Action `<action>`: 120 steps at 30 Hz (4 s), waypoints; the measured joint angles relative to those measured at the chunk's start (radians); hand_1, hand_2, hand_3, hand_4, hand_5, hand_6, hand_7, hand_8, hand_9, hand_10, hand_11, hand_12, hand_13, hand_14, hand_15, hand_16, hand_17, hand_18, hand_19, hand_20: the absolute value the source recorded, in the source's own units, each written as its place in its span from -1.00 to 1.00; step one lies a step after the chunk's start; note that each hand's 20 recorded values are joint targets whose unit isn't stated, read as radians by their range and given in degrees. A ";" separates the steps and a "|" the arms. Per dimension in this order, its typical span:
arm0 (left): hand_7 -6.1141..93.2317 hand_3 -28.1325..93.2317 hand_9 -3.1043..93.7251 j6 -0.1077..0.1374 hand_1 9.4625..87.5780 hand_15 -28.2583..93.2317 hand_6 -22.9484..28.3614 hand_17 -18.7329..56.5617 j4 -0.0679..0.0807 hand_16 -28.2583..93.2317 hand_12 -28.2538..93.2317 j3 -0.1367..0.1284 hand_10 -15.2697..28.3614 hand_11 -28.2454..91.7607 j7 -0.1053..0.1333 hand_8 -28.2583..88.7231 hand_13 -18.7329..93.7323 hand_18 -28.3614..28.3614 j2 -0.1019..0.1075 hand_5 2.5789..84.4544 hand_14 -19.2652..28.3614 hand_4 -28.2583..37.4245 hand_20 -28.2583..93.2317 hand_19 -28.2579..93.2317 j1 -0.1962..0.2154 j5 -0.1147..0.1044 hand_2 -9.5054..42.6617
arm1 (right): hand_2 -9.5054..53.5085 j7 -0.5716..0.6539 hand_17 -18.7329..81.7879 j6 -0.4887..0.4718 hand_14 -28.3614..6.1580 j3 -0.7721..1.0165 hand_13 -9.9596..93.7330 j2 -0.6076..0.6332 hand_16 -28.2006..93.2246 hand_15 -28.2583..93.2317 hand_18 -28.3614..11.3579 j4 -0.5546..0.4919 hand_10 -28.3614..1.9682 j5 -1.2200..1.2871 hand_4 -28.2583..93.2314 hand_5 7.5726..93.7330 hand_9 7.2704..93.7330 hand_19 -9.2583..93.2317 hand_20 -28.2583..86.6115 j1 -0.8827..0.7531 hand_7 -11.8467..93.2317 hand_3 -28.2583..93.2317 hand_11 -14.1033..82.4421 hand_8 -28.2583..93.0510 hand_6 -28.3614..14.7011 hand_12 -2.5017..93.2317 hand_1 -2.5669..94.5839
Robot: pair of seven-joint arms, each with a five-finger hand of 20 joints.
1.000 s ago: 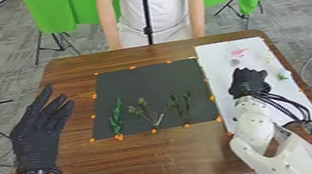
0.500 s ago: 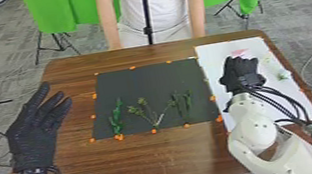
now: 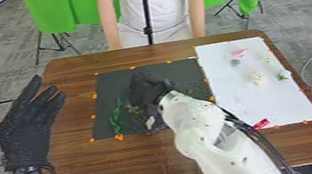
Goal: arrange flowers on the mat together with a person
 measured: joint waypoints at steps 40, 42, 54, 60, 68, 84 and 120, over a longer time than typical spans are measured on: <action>-0.65 0.76 -0.17 -0.024 -0.69 0.30 0.31 -0.68 0.019 -0.72 -0.38 -0.013 0.71 -0.10 -0.126 -0.68 -0.17 0.86 -0.023 -0.11 0.98 -0.95 -0.54 0.52 -0.130 0.036 -0.29 | -1.00 0.386 -0.27 0.224 0.12 -0.294 0.60 -0.089 -0.34 0.35 -0.35 0.255 0.30 0.245 -1.00 0.53 0.86 0.64 -0.47 0.278 -0.56 0.37 -0.10 -0.67 0.53 -0.58 0.13; -0.65 0.76 -0.17 -0.023 -0.69 0.30 0.32 -0.68 0.019 -0.72 -0.38 -0.013 0.70 -0.10 -0.122 -0.68 -0.17 0.86 -0.023 -0.11 0.98 -0.95 -0.54 0.51 -0.128 0.036 -0.29 | -1.00 0.385 -0.28 0.223 0.12 -0.293 0.59 -0.088 -0.34 0.35 -0.35 0.257 0.30 0.242 -1.00 0.53 0.86 0.64 -0.46 0.278 -0.56 0.37 -0.09 -0.68 0.53 -0.58 0.13; -0.65 0.76 -0.17 -0.021 -0.69 0.31 0.32 -0.68 0.017 -0.72 -0.39 -0.017 0.70 -0.09 -0.112 -0.68 -0.17 0.87 -0.023 -0.10 0.98 -0.95 -0.53 0.51 -0.112 0.027 -0.29 | -1.00 0.380 -0.31 0.225 0.03 -0.278 0.53 -0.089 -0.36 0.33 -0.39 0.251 0.18 0.246 -1.00 0.47 0.80 0.62 -0.46 0.268 -0.56 0.50 -0.14 -0.75 0.49 -0.61 -0.03; -0.65 0.76 -0.18 0.033 -0.69 0.30 0.31 -0.68 -0.015 -0.72 -0.39 -0.032 0.70 -0.10 0.025 -0.68 -0.18 0.87 0.002 -0.11 0.98 -0.95 -0.52 0.51 -0.023 -0.005 -0.29 | -1.00 0.301 -0.37 0.022 -0.14 -0.053 0.43 -0.159 -0.38 0.28 -0.44 0.169 0.01 0.271 -1.00 0.38 0.64 0.57 -0.43 0.171 -0.57 0.53 -0.29 -0.75 0.41 -0.67 -0.18; -0.66 0.76 -0.19 0.036 -0.69 0.30 0.30 -0.68 -0.025 -0.72 -0.39 -0.043 0.68 -0.11 -0.008 -0.68 -0.18 0.87 -0.009 -0.12 0.98 -0.95 -0.52 0.52 0.046 -0.006 -0.29 | -0.96 0.405 -0.44 -0.199 -0.36 0.249 0.23 -0.298 -0.39 0.16 -0.46 -0.043 -0.10 0.674 -1.00 0.17 0.28 0.48 -0.41 0.018 -0.57 0.63 -0.43 -0.75 0.31 -0.71 -0.34; -0.67 0.76 -0.24 0.001 -0.70 0.26 0.19 -0.70 0.008 -0.72 -0.39 0.000 0.60 -0.17 -0.031 -0.68 -0.18 0.86 -0.019 -0.19 0.96 -0.98 -0.54 0.46 0.009 -0.006 -0.29 | -0.74 0.090 -0.50 0.076 -0.47 0.683 0.10 -0.038 -0.35 0.04 -0.47 -0.332 -0.10 1.314 -1.00 -0.04 0.07 0.28 -0.31 -0.345 -0.56 0.70 -0.48 -0.75 0.37 -0.71 -0.47; -0.67 0.76 -0.22 -0.036 -0.71 0.28 0.20 -0.70 0.023 -0.71 -0.38 0.000 0.63 -0.16 -0.019 -0.68 -0.18 0.85 -0.065 -0.19 0.97 -0.99 -0.49 0.44 0.029 -0.052 -0.29 | -0.58 -0.244 -0.49 0.352 -0.54 0.775 0.08 0.017 -0.36 0.04 -0.50 -0.381 -0.15 1.406 -1.00 -0.06 0.06 0.26 -0.25 -0.738 -0.55 0.68 -0.47 -0.75 0.37 -0.72 -0.56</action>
